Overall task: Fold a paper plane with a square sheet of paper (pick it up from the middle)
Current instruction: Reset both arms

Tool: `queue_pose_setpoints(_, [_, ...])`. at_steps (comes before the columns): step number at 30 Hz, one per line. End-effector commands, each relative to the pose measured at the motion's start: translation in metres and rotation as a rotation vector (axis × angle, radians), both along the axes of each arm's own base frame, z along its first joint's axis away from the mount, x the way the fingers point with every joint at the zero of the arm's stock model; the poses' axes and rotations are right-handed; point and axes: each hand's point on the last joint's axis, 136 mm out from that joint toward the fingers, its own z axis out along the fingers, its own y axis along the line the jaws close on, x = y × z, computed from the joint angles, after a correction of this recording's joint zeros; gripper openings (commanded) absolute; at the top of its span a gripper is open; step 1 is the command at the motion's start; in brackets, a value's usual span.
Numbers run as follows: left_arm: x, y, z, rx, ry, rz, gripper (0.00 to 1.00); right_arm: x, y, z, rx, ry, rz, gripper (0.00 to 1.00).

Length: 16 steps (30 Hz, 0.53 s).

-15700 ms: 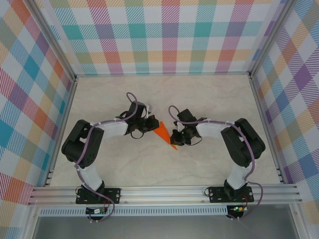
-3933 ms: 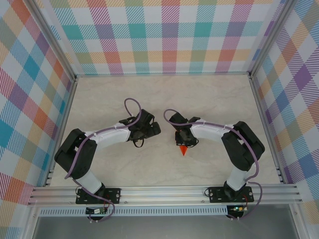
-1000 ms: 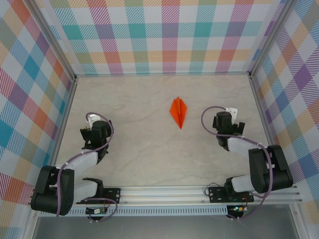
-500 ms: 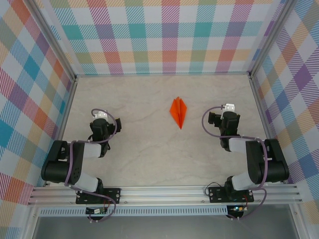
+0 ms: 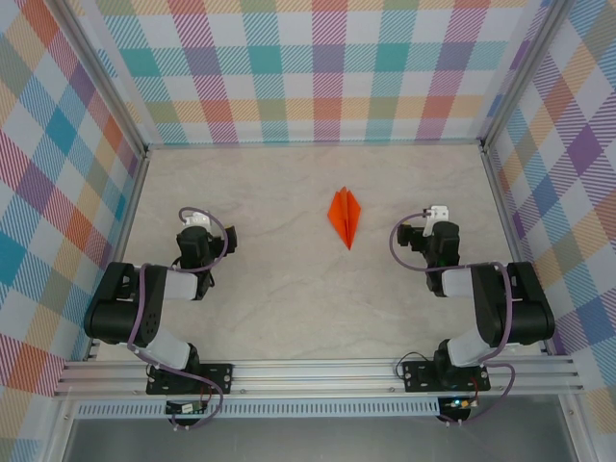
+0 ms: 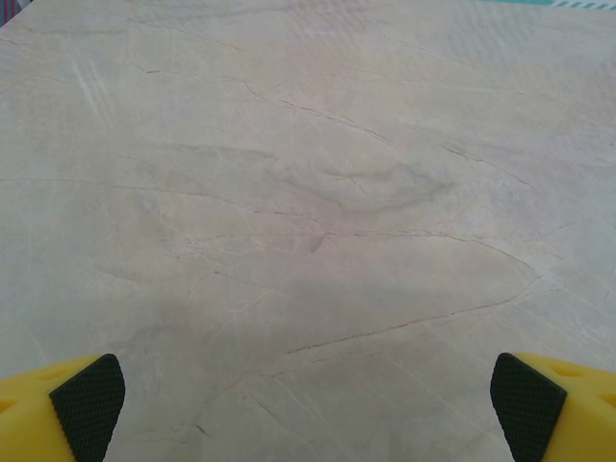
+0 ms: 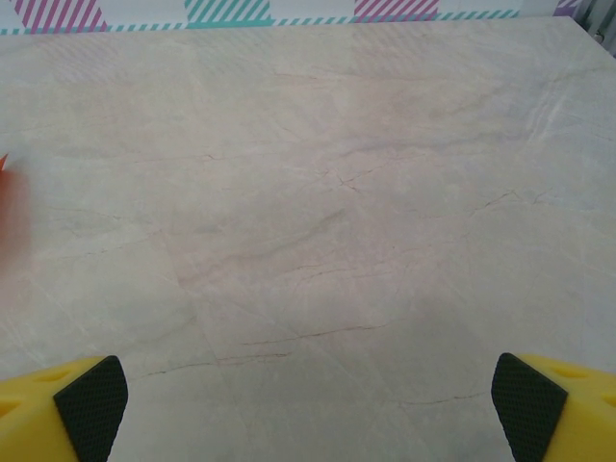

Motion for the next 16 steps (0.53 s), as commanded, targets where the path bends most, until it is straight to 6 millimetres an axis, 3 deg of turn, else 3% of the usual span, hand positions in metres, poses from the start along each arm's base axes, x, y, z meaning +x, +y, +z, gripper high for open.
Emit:
queue_pose_setpoints(1, [0.0096, -0.0018, 0.0104, 0.004, -0.032, -0.025, 1.00, 0.0066, -0.0033, 0.0115, 0.026, -0.045, 0.000, 1.00])
queue_pose_setpoints(16, [0.0104, -0.0044, 0.0086, 0.004, -0.022, -0.040, 1.00, 0.0069, -0.0061, 0.0110, 0.039, -0.039, -0.003, 1.00])
